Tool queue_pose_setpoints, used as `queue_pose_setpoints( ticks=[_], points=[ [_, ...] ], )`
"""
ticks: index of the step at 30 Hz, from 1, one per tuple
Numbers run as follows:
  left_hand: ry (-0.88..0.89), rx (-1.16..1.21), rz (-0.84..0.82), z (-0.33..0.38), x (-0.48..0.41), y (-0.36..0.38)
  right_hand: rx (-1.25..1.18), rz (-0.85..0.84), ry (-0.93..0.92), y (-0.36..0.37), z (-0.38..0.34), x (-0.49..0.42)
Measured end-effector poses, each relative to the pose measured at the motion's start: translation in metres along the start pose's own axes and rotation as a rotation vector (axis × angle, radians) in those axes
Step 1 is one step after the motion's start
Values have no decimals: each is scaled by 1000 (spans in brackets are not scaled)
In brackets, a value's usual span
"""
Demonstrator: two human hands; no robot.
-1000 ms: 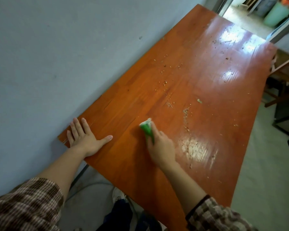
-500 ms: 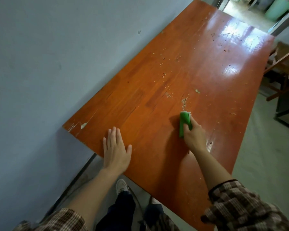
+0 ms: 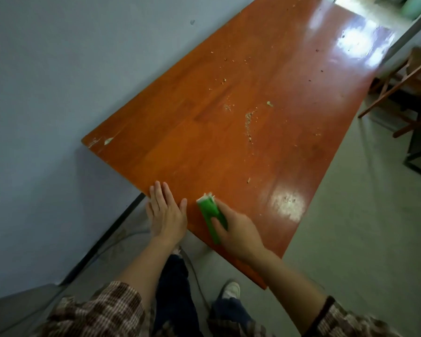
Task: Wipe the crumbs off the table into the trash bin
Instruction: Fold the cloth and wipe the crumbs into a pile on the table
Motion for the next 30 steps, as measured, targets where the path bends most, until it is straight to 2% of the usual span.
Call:
queue_pose_setpoints(
  ticks=[3,5,7,9,13,15,18,22,26,30],
  points=[
    [-31,-36,-22,2,9,10,158,-19,-121,24,2,31],
    [-48,-71,-31,3,13,13,340,26,-213,37,12,42],
    [-66,-88,-53,5,12,15,420,91,-227,34,25,40],
    [-82,-90,-85,6,11,14,400,113,-173,18,40,25],
    [-94,-116,-121,7,10,11,427,185,48,-21,77,-11],
    [-105,-113,-144,9,11,9,356,224,106,-37,82,-18],
    [-114,-112,-153,13,12,8,252,231,8,-38,69,-1],
    [-130,-103,-155,16,14,6,191,61,-123,-4,44,52],
    [-150,-74,-186,25,28,15,430,-2,-284,19,54,87],
    [-156,-51,-179,31,38,26,472,59,-360,-1,95,78]
  ],
)
Point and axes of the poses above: each hand's wrist, its own x-axis away from the middle knuckle, its own y-axis out of the palm, z = x × y, the point moved 2 cm from there along -x, towards the middle knuckle, and after that the axes turned 10 degrees about x, right-handed, at the moved point
